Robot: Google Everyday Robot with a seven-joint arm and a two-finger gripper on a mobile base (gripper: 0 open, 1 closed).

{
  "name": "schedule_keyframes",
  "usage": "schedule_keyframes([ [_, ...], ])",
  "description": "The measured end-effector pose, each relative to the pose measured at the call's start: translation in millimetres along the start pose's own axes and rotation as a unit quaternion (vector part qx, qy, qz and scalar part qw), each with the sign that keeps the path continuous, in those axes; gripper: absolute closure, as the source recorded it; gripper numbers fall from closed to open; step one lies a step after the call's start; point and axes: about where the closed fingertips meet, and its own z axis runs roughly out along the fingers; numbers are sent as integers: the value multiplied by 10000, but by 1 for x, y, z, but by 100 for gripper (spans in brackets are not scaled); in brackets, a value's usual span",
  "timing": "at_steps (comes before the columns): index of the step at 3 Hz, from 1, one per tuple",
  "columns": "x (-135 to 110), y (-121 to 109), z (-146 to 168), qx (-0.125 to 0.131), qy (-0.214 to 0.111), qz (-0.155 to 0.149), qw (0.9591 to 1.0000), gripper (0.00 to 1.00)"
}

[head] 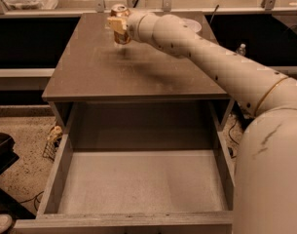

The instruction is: Place orange can into top drawer

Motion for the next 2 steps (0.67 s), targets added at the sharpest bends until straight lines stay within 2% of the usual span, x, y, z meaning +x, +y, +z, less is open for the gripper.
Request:
schedule_keyframes([
  [1,-46,-5,-66,333,-127,-214,9991,100],
  [2,-48,8,-119,504,-95,-300,9982,100],
])
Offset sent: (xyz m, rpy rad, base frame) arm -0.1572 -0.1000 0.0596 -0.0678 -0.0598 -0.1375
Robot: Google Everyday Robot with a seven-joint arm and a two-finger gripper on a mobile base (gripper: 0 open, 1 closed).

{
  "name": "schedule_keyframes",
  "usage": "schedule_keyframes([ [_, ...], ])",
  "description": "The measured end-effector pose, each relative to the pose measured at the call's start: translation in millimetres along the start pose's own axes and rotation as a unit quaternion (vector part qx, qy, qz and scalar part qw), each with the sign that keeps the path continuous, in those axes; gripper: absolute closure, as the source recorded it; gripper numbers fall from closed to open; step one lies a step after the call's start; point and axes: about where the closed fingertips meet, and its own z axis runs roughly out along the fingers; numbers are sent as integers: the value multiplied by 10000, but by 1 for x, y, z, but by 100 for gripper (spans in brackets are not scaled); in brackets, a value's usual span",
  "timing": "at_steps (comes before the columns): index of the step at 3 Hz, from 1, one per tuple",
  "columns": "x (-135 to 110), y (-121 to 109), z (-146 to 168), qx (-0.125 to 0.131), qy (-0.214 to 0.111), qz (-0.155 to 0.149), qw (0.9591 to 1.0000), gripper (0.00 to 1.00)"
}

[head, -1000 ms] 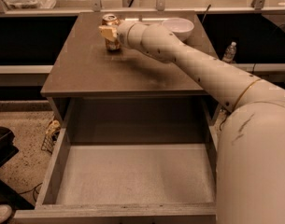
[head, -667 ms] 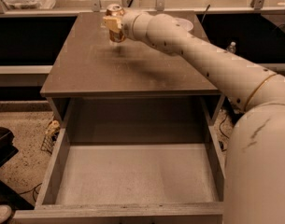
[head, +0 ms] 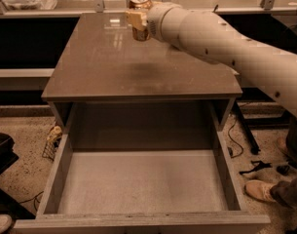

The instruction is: Place orange can into top drawer

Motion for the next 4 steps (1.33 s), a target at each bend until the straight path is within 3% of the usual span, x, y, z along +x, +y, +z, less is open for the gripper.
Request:
schedule_keyframes([
  [2,21,20,-65,15,121,-31,9999,100],
  [3,44,51,-101,-183,356,-227,9989,100],
  [4,71,86,-135,-619,573,-256,9961,100],
])
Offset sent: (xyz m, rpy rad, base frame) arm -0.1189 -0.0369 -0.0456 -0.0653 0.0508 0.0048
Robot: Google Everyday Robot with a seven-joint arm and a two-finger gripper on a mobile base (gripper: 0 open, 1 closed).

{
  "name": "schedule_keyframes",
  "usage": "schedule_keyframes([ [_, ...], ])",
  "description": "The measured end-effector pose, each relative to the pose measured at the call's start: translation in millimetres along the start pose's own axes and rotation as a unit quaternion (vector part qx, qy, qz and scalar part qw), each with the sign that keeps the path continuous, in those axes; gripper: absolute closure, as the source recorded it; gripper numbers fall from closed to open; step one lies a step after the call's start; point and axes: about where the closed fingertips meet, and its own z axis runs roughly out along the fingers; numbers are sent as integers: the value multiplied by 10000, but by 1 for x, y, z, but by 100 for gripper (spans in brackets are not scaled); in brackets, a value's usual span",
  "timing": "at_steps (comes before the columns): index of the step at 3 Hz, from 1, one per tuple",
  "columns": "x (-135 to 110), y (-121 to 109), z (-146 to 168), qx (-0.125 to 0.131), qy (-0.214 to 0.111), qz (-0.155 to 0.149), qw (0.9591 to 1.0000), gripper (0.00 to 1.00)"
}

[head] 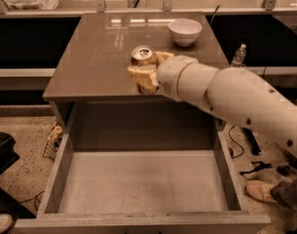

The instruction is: Place orange can into top drawer

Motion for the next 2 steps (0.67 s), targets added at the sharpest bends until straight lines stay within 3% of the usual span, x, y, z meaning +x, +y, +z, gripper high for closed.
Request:
schedule_keyframes([
  [1,28,37,-24,-501,29,124,9987,100],
  [2,53,16,-66,-424,-139,283,9986,100],
])
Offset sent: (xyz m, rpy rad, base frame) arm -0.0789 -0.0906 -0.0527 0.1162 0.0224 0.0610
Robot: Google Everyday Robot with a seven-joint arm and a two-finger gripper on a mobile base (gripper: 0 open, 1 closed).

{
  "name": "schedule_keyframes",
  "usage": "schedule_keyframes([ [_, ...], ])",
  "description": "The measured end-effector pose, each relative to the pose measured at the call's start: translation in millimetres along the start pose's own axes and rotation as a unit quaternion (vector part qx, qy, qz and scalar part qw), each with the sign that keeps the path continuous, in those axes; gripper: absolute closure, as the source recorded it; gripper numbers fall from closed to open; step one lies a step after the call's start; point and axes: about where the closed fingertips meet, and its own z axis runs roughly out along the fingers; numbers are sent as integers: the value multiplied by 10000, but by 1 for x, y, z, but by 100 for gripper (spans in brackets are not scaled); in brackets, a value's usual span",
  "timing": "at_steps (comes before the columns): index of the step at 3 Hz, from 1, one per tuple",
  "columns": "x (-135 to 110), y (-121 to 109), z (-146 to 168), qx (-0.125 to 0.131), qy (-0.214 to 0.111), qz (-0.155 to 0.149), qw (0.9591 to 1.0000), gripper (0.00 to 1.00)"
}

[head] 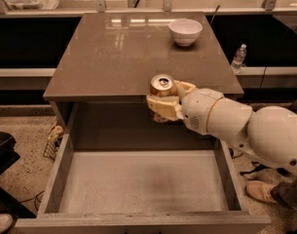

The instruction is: Place orange can into top drawer

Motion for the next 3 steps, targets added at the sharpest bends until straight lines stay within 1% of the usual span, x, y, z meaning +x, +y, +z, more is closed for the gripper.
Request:
schedule_keyframes([
  [1,-1,2,2,-14,7,-9,10000,100],
  [2,29,18,13,-254,69,85,9996,100],
  [3,72,52,32,-722,4,41,9974,100],
])
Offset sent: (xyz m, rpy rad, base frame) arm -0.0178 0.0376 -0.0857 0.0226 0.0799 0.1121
